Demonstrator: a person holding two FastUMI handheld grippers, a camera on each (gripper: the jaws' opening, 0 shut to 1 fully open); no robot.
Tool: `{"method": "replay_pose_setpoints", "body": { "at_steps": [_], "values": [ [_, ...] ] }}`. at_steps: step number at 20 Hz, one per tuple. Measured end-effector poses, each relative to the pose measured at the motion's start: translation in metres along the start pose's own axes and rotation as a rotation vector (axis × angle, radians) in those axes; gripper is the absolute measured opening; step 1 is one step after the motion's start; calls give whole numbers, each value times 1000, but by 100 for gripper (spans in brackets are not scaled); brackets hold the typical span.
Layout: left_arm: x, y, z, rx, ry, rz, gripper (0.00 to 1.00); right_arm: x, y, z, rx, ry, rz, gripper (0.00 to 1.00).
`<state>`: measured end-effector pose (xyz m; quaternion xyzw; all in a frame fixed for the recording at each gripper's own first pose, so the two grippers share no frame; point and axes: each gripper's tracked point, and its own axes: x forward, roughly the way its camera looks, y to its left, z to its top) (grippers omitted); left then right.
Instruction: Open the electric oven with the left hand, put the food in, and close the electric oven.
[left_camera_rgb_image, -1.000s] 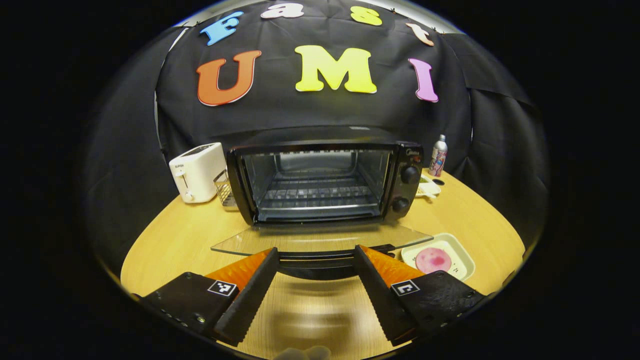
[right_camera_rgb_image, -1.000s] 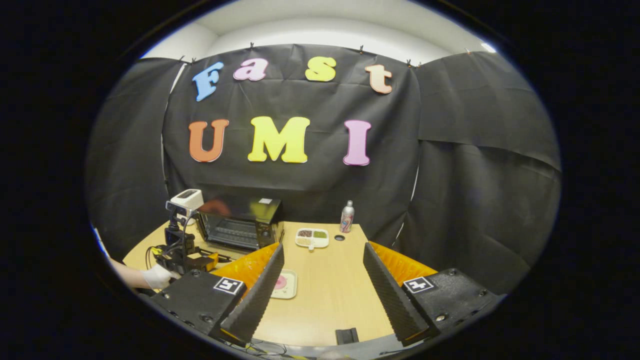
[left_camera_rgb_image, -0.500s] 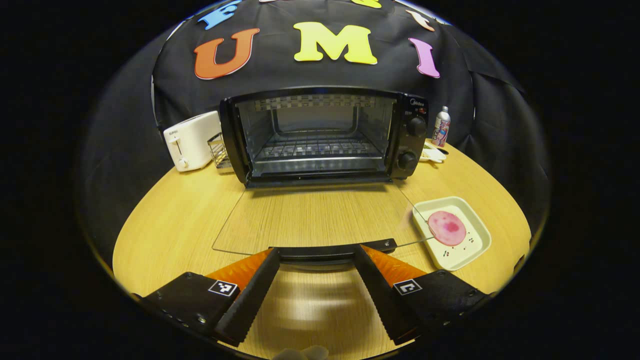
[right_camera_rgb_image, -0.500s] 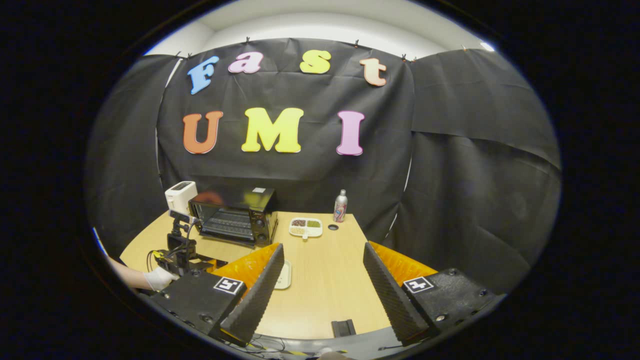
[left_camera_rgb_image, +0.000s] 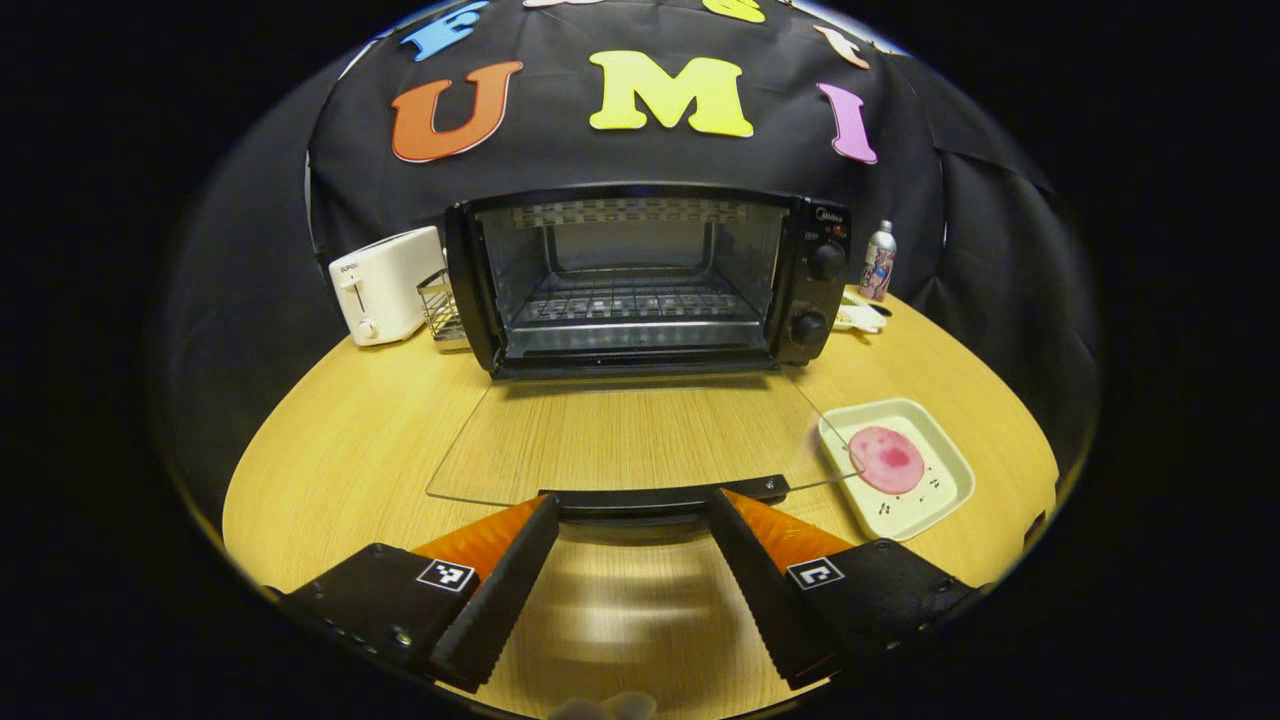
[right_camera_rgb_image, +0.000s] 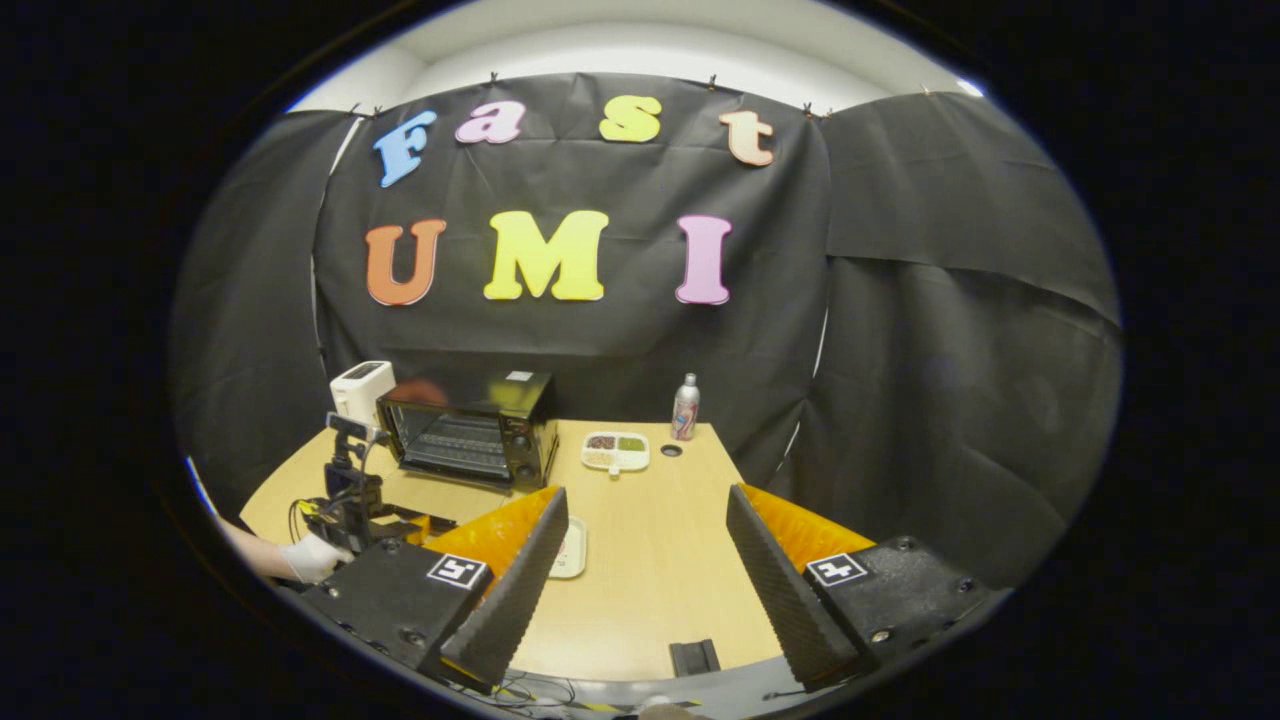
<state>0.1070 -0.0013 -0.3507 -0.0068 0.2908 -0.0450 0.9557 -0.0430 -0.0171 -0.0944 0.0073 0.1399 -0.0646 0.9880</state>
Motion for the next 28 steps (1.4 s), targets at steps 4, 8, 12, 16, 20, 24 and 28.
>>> {"method": "replay_pose_setpoints", "body": {
  "at_steps": [4,8,12,16,20,24,28],
  "values": [
    [-52,9,44,1,-133,-3,97,19,4,-24,-7,50,24,100],
    [-116,19,81,4,-246,20,97,52,20,-57,-27,135,98,97],
    [-180,23,103,-25,-317,46,97,98,35,-89,-20,212,166,97],
    [-226,30,128,-23,-384,118,96,153,49,-128,-18,313,225,93],
    [-257,37,149,-48,-406,183,97,206,68,-168,56,444,290,79],
    [-269,36,169,-35,-415,247,96,258,83,-203,89,567,335,70],
    [-266,30,180,-43,-411,279,96,290,90,-228,48,666,356,57]
  ]
}}
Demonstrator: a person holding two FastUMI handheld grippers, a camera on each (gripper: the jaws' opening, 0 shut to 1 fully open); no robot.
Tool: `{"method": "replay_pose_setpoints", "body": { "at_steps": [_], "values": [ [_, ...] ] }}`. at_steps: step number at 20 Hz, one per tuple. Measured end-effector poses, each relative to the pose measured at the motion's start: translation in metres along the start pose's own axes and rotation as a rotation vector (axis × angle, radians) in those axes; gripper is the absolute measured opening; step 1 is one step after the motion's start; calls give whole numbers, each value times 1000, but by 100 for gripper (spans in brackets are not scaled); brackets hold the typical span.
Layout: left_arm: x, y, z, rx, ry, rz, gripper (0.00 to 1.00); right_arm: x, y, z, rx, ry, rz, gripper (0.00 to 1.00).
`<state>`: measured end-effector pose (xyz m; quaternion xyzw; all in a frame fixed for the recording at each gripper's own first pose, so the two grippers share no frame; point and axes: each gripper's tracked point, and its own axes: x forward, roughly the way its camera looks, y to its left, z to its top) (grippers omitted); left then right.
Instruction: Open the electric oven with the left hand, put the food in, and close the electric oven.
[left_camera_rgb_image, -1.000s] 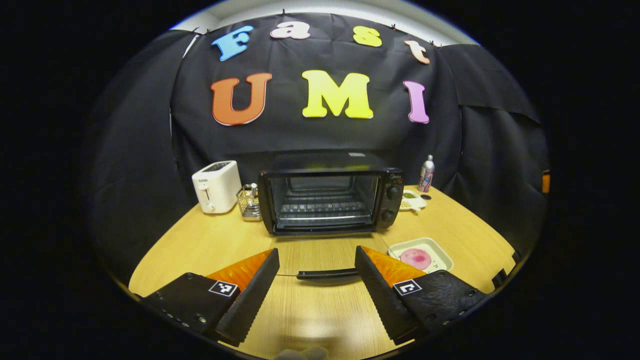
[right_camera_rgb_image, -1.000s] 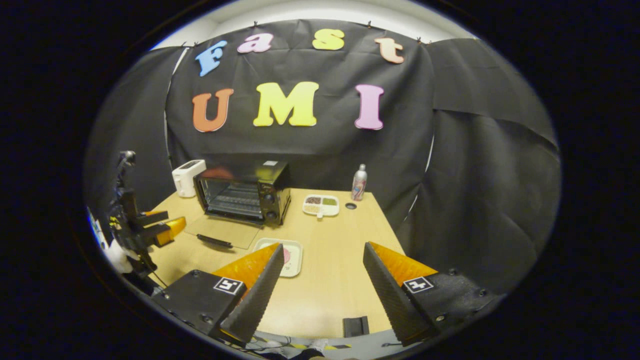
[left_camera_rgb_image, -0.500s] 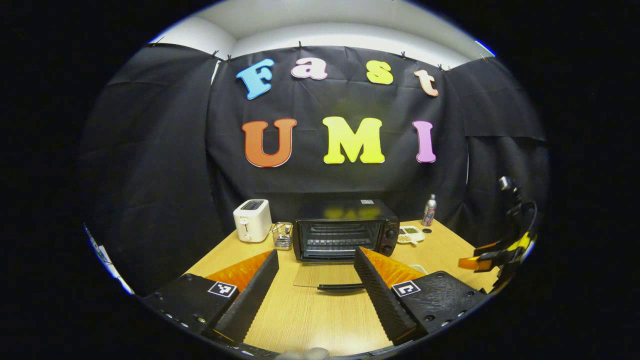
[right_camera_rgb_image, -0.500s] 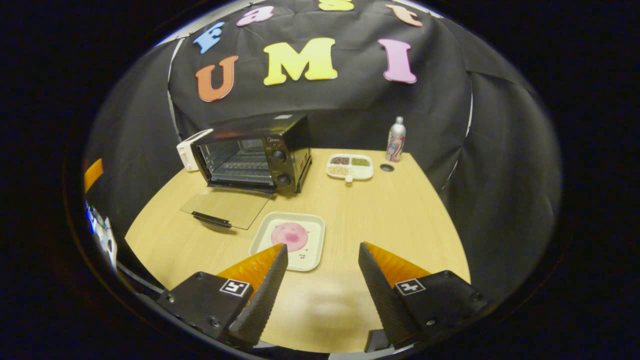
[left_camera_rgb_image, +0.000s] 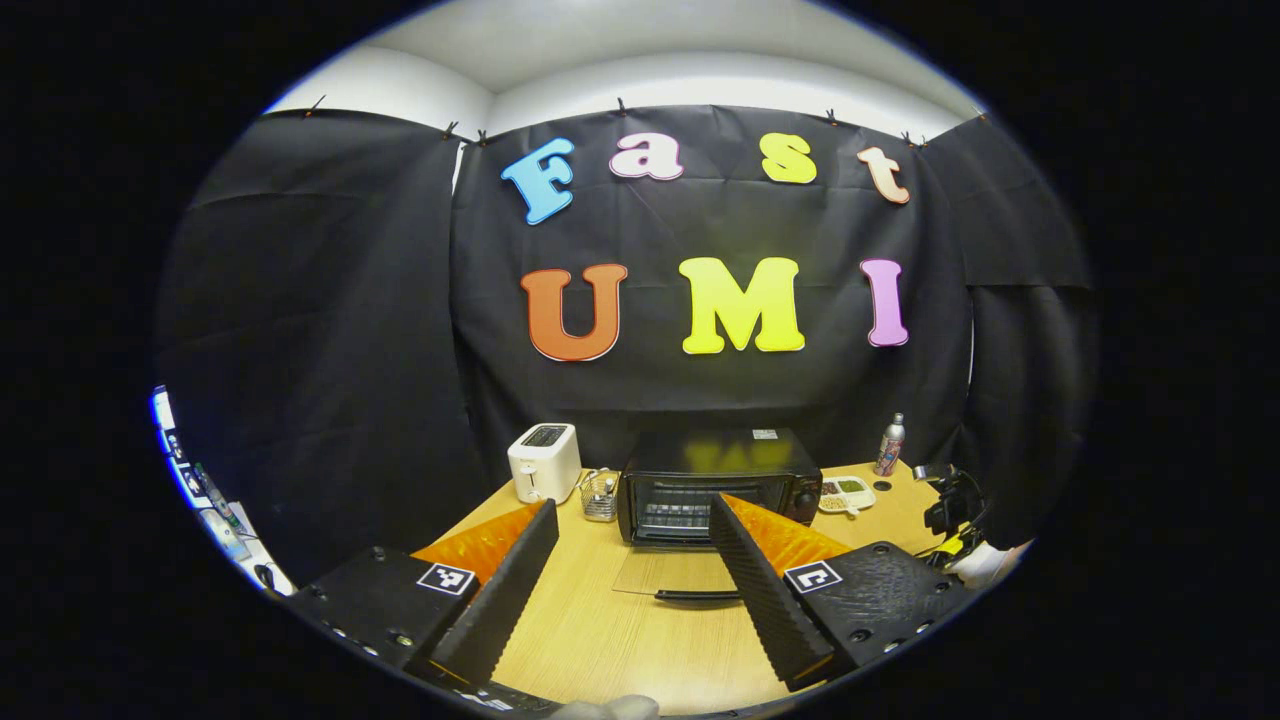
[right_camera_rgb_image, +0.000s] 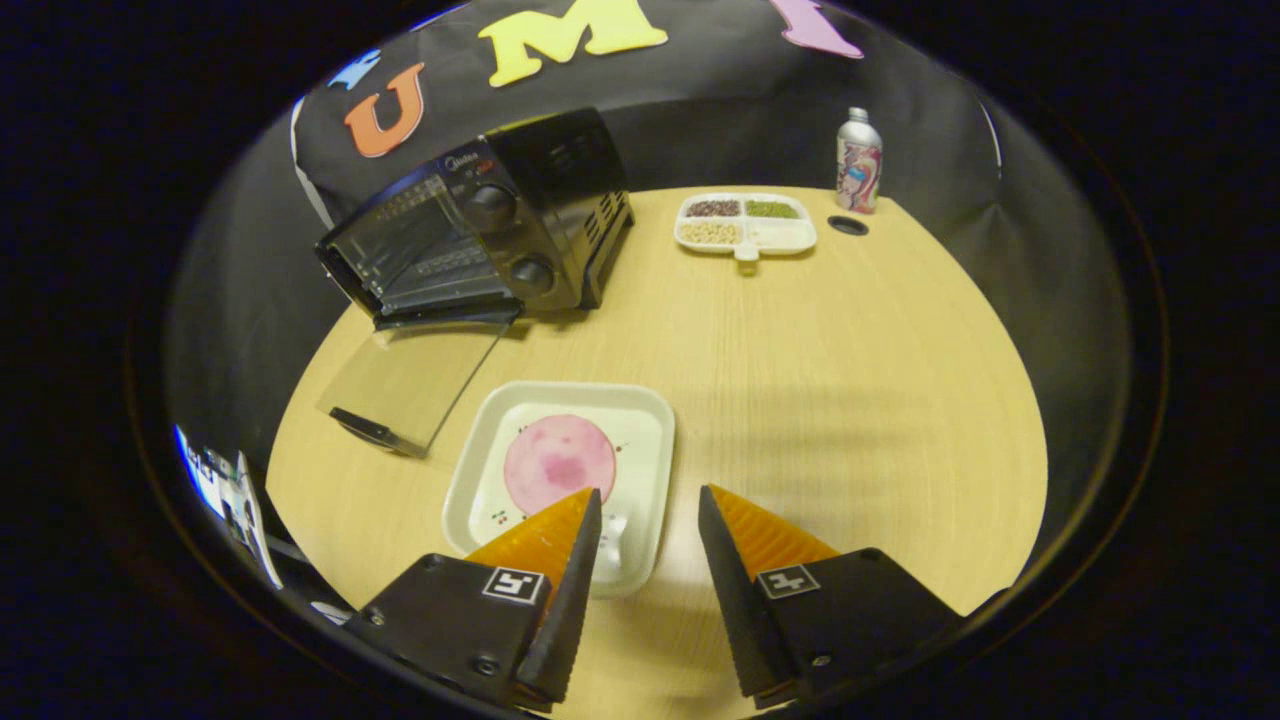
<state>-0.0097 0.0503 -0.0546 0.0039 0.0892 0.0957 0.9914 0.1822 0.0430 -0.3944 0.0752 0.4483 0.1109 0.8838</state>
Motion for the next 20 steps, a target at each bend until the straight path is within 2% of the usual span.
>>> {"method": "replay_pose_setpoints", "body": {
  "at_steps": [3,4,6,7,8,9,10,12,18,19,20],
  "values": [
    [8,-3,-3,3,17,36,96,14,1,-3,-15,84,13,50],
    [11,-4,-4,-2,22,44,97,17,1,-1,-21,96,15,43],
    [17,-8,-8,-6,34,57,96,21,3,0,-29,125,17,37],
    [19,-10,-10,-8,44,60,97,20,0,-1,-25,131,6,31],
    [22,-12,-12,-8,50,64,96,22,-5,-1,-24,148,-7,19],
    [26,-15,-13,-8,54,66,97,21,-5,1,-17,155,-14,19],
    [28,-17,-13,-8,57,70,96,22,-6,1,-11,163,-8,11],
    [29,-25,-11,-9,55,73,96,22,-6,1,21,182,16,5],
    [28,-35,-11,-23,79,91,96,17,-9,2,148,207,143,4],
    [25,-34,-10,-19,77,100,96,14,-10,4,169,198,161,1],
    [25,-33,-11,-17,81,108,96,10,-11,7,183,186,176,4]
  ]
}}
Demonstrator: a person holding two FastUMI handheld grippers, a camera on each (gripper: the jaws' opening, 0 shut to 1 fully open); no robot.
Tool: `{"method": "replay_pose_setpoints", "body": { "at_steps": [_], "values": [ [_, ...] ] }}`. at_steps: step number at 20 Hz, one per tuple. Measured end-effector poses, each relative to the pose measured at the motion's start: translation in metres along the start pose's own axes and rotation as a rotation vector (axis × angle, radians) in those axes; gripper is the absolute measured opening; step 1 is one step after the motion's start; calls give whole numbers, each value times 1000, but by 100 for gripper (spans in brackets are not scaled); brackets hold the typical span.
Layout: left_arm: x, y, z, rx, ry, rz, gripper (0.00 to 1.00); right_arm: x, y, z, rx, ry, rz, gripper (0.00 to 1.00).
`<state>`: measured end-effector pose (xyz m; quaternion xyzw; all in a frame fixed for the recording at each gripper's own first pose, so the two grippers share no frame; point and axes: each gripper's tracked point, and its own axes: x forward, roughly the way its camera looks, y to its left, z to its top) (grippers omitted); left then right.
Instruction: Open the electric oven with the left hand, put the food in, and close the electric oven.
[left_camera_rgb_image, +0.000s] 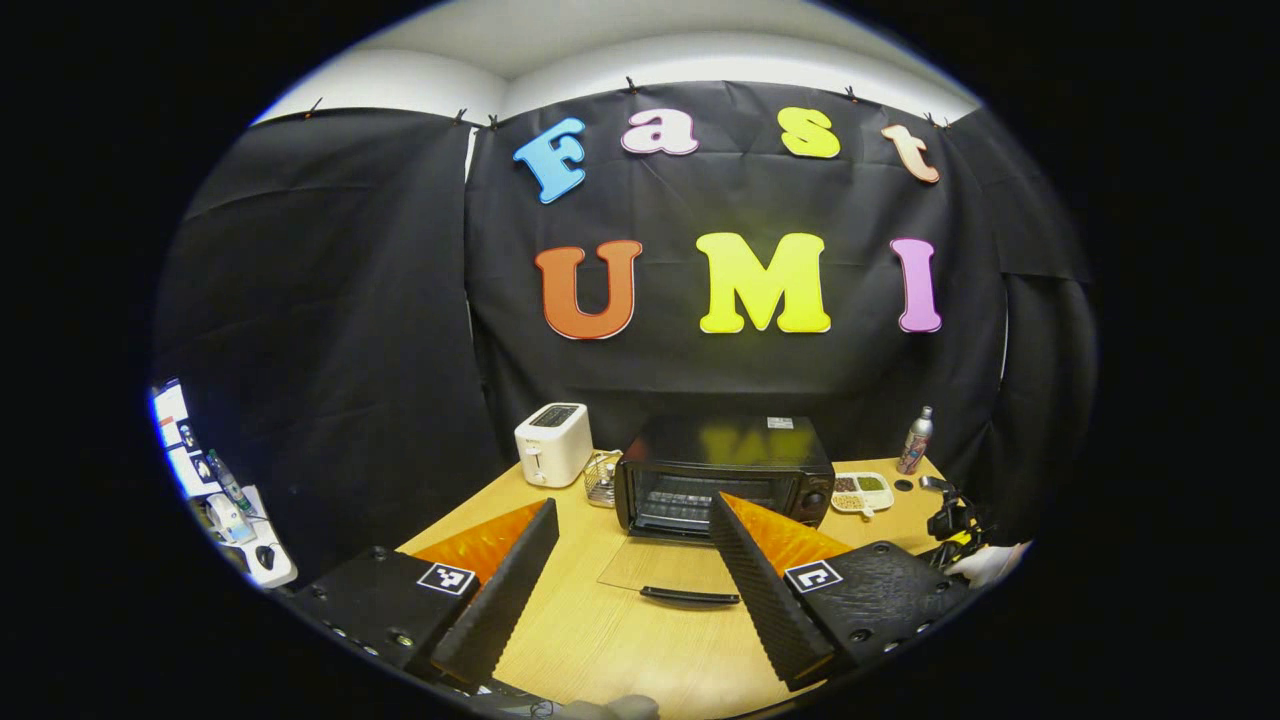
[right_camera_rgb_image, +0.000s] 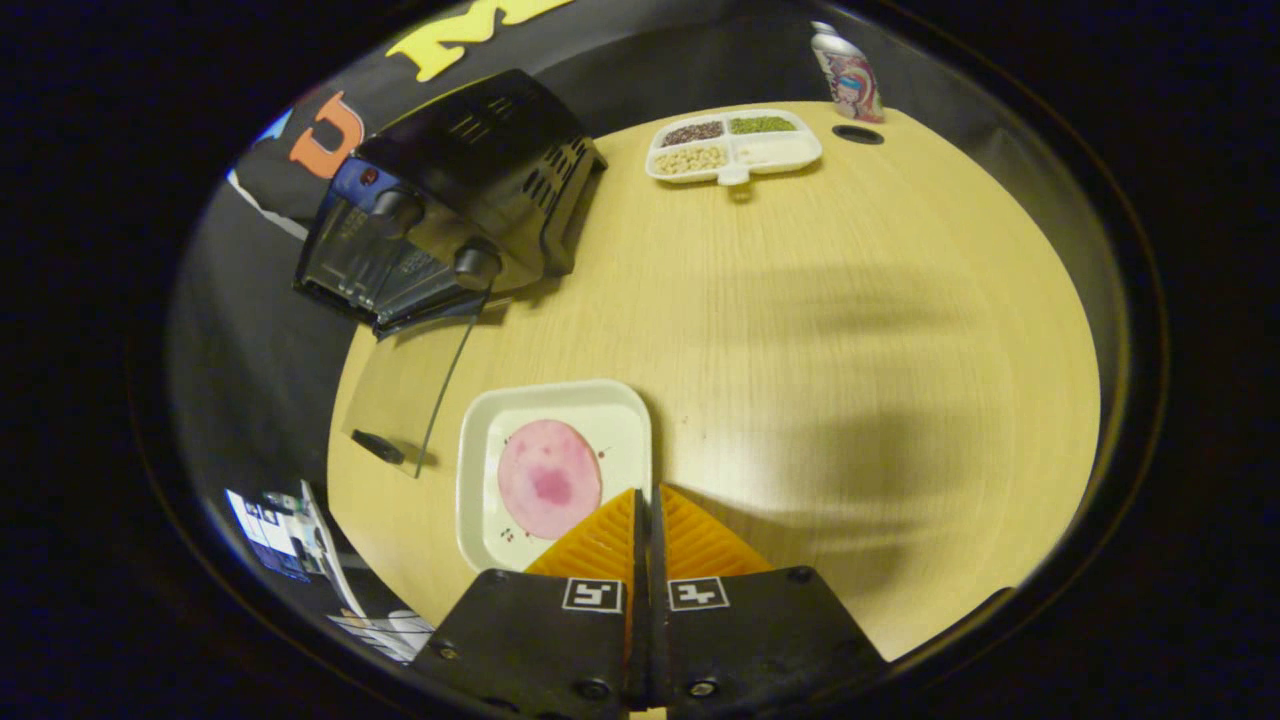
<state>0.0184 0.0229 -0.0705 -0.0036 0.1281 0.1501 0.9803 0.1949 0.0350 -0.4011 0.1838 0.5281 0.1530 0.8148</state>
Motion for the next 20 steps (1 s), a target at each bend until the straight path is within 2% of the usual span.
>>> {"method": "replay_pose_setpoints", "body": {
  "at_steps": [3,5,6,9,10,12,13,14,18,20],
  "values": [
    [-5,-1,-3,5,7,-2,96,-13,-4,12,-13,-45,5,0],
    [-4,-1,-5,7,8,-18,96,-10,-9,5,-44,0,-6,0],
    [-4,-1,-5,6,6,-29,96,-8,-7,7,-36,-8,-6,4],
    [-1,3,-5,2,-1,-59,96,-6,-8,9,-37,-2,-32,1],
    [-1,5,-6,3,-2,-68,96,-6,-7,9,-33,0,-38,8],
    [2,13,-6,5,-8,-75,96,-6,-9,9,-23,4,-53,16],
    [4,16,-7,0,-7,-78,97,-8,-11,8,-16,5,-64,16],
    [5,19,-10,-9,-1,-81,97,-11,-10,6,-11,3,-65,22],
    [9,27,-17,-36,13,-89,96,-12,-4,-2,21,14,-54,34],
    [12,30,-20,-45,17,-93,97,-5,-2,-7,30,41,-50,36]
  ]
}}
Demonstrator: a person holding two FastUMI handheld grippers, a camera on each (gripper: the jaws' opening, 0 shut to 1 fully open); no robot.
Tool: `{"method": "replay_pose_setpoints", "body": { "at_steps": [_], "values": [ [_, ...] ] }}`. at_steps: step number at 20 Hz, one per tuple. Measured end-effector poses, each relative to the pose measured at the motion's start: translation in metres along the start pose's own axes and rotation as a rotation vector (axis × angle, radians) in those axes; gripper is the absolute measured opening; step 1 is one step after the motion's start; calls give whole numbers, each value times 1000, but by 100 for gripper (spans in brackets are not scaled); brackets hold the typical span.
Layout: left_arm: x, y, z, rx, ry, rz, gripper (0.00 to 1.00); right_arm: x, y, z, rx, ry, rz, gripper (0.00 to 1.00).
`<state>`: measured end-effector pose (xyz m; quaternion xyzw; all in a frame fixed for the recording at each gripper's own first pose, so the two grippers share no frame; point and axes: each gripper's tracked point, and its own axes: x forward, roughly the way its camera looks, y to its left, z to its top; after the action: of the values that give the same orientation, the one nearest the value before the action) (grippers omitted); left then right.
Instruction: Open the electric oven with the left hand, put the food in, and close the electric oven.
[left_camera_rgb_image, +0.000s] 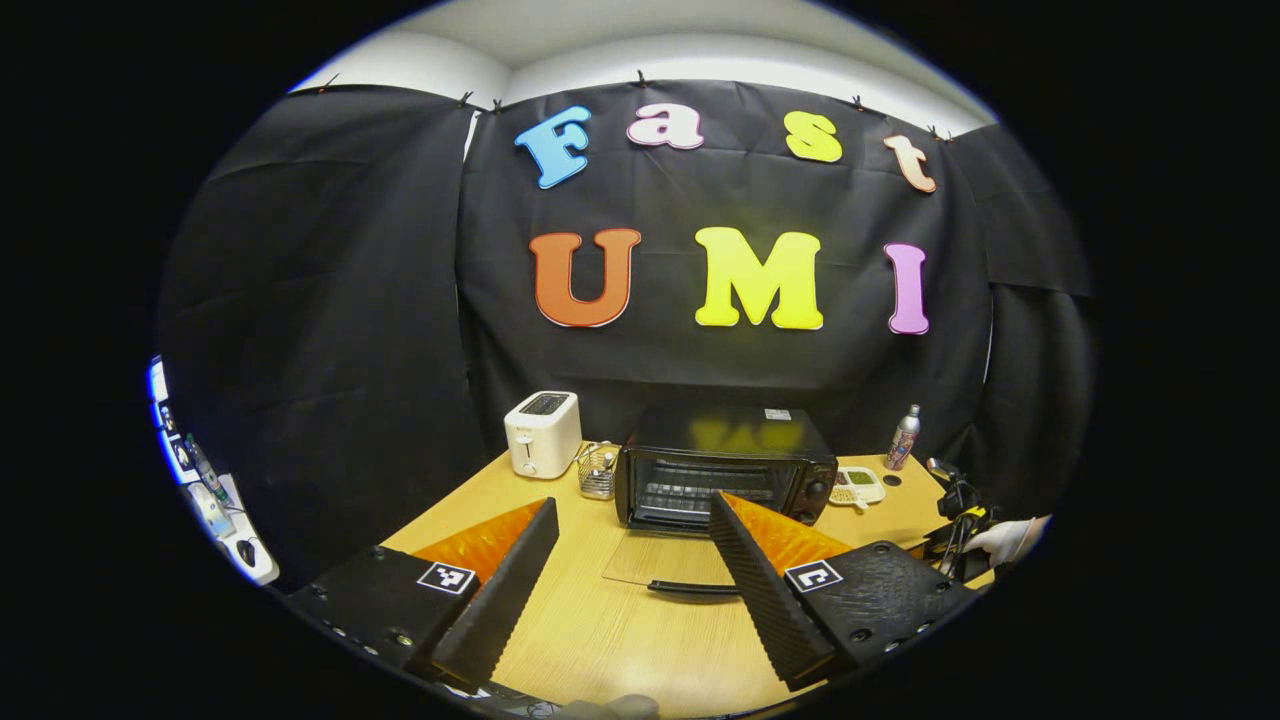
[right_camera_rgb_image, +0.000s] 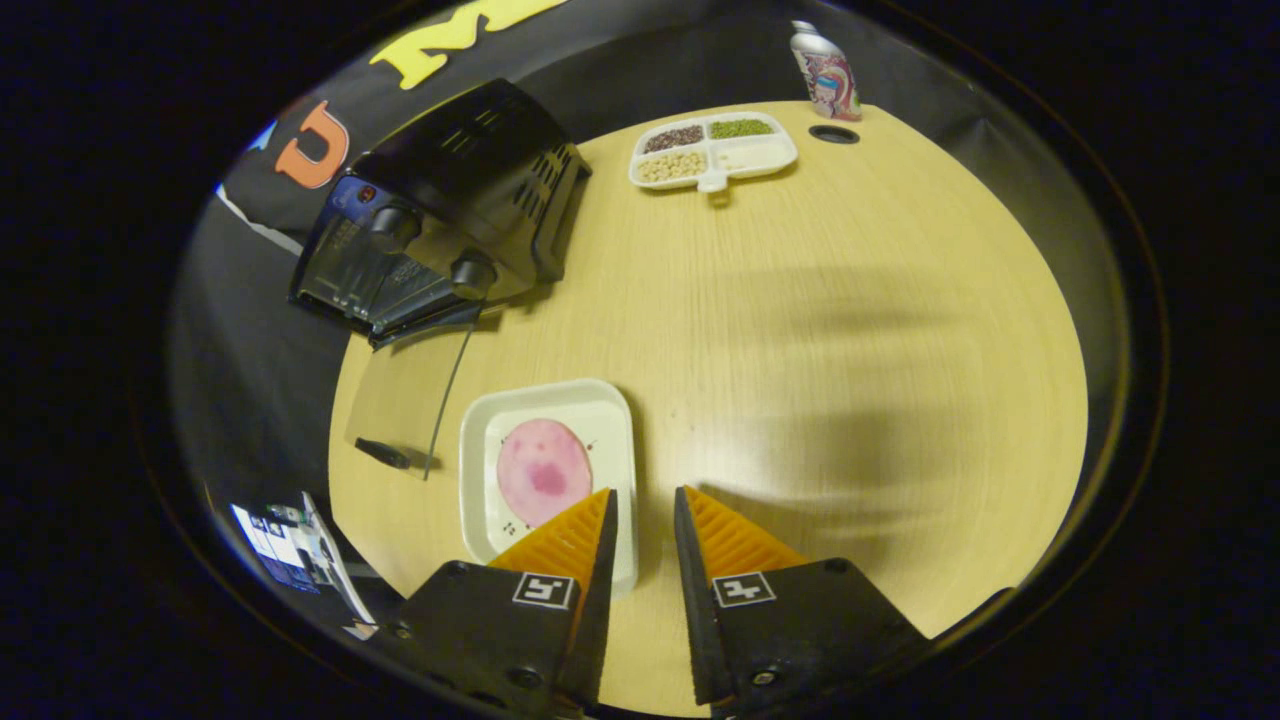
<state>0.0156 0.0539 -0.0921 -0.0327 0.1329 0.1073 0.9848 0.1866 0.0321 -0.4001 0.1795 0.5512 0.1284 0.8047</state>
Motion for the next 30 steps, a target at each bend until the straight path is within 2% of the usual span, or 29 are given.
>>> {"method": "replay_pose_setpoints", "body": {
  "at_steps": [4,6,9,11,12,14,15,17,19,20,25,30],
  "values": [
    [2,5,-2,-11,5,-1,97,11,1,0,13,42,-19,35],
    [3,7,-2,-14,3,-2,97,11,0,-2,-20,66,-42,35],
    [5,10,-7,-17,7,3,97,13,-4,-1,-50,97,-101,21],
    [6,13,-8,-30,1,3,97,14,-1,0,-50,96,-107,19],
    [7,13,-8,-36,-5,2,97,16,-1,0,-33,95,-114,10],
    [8,14,-11,-45,-11,3,97,18,-1,-3,-53,117,-121,1],
    [8,15,-12,-49,-10,4,97,14,0,-3,-52,110,-117,0],
    [9,16,-15,-53,-4,5,96,15,2,-1,-25,97,-78,4],
    [9,16,-15,-54,-1,7,97,13,4,-6,17,80,-9,1],
    [9,16,-14,-54,2,6,97,12,4,-8,44,67,24,4],
    [7,9,-9,-28,0,-12,97,-5,5,-8,151,-24,130,1],
    [-2,-6,0,-17,1,-45,97,-32,17,4,232,-149,182,4]
  ]
}}
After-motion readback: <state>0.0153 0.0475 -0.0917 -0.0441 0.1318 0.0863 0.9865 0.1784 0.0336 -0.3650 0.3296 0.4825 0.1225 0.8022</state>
